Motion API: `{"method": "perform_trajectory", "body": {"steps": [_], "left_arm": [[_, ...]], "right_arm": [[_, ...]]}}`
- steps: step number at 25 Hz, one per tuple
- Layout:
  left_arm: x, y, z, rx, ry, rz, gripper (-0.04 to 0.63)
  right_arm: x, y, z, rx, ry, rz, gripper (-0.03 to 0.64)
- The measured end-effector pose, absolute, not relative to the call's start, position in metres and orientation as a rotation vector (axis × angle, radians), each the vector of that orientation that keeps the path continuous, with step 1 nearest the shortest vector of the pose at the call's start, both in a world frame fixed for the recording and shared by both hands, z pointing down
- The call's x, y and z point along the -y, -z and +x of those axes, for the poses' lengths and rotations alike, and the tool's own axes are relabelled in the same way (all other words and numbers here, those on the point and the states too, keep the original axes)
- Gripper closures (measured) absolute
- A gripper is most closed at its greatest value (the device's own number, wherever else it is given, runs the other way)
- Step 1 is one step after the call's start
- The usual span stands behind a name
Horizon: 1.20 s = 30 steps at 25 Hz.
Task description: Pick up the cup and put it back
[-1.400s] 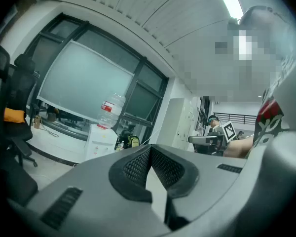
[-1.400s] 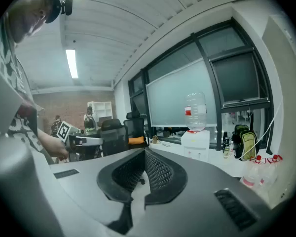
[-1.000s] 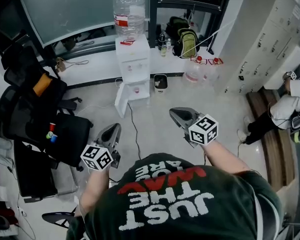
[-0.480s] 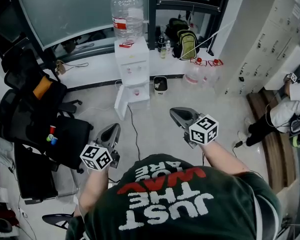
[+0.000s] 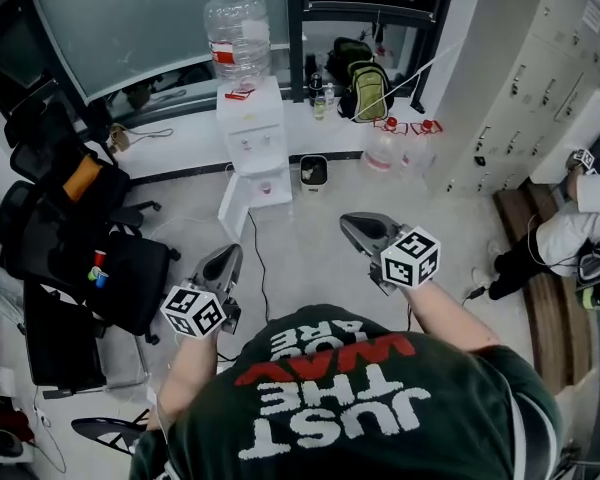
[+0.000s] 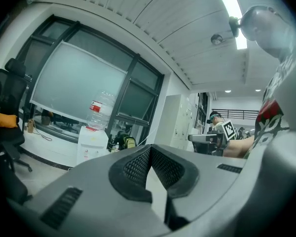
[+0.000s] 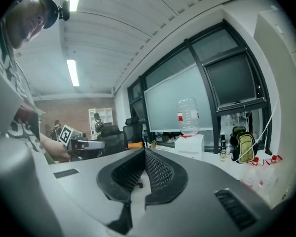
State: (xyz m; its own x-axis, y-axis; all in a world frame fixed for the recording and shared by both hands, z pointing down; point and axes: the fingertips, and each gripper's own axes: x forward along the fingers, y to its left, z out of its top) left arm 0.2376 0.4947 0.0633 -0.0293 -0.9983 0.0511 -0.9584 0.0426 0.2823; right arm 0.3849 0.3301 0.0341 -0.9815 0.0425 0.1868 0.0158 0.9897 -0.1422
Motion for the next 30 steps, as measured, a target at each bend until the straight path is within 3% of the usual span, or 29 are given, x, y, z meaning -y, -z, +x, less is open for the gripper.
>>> {"method": "perform_trajectory", "body": {"steps": [7, 13, 18, 30], "left_arm": [[-0.466, -0.073, 0.262, 2.087, 0.25, 1.967, 0.588], [-0.462, -0.086, 0.228, 2.09, 0.267, 1.937, 0.588], [-0.452, -0.105, 0.156, 2.049, 0.306, 1.958, 0.588], [-0.389, -0.107, -0.1, 1.857, 0.23, 2.159, 0.588]], "right_arm": [[-0.293, -0.051, 0.407, 2.922, -0.26, -0.068, 0.583], [-0.288, -0.065, 0.372, 2.894, -0.26, -0.096, 0.583], [-0.282, -0.078, 0.3, 2.867, -0.236, -0.07, 0.583], [-0.264, -0.066, 0.045, 2.873, -0.22, 0.081, 0.583]]}}
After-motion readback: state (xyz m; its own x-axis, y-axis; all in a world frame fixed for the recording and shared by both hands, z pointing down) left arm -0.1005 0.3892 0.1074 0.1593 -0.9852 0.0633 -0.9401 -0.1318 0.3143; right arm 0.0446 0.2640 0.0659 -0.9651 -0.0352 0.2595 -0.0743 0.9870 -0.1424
